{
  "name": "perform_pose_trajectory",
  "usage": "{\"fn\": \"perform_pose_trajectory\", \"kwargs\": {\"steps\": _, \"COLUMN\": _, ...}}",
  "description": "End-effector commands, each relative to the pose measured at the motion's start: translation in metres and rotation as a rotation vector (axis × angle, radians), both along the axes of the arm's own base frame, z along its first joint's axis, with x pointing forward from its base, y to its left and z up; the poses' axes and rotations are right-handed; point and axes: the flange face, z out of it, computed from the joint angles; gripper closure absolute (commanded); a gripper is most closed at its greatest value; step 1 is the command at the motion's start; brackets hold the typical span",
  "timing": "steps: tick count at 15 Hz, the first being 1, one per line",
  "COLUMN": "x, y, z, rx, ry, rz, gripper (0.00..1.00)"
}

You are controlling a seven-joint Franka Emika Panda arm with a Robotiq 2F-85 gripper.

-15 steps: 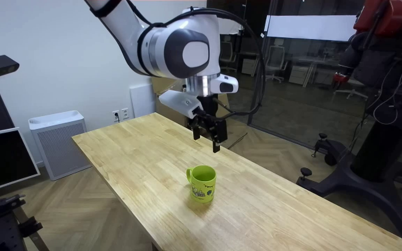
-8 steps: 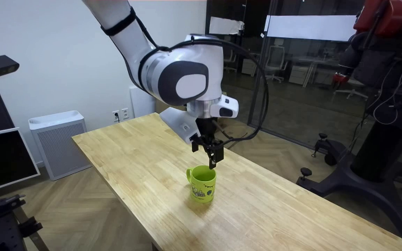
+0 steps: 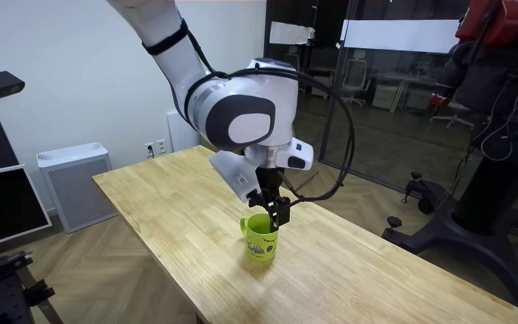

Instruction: Move the mug slightly to the right

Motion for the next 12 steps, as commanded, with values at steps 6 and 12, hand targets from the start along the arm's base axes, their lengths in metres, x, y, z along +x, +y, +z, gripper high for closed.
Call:
{"fn": "perform_pose_trajectory", "kwargs": {"steps": 6, "x": 0.014, "y": -0.029, "z": -0.016, "rx": 0.014, "ry": 0.014, "rz": -0.087, "gripper": 0.0}}
{"fn": "perform_pose_trajectory", "kwargs": {"steps": 12, "x": 0.03, "y": -0.036, "z": -0.037, "rx": 0.012, "ry": 0.048, "rz": -0.095, "gripper": 0.0}}
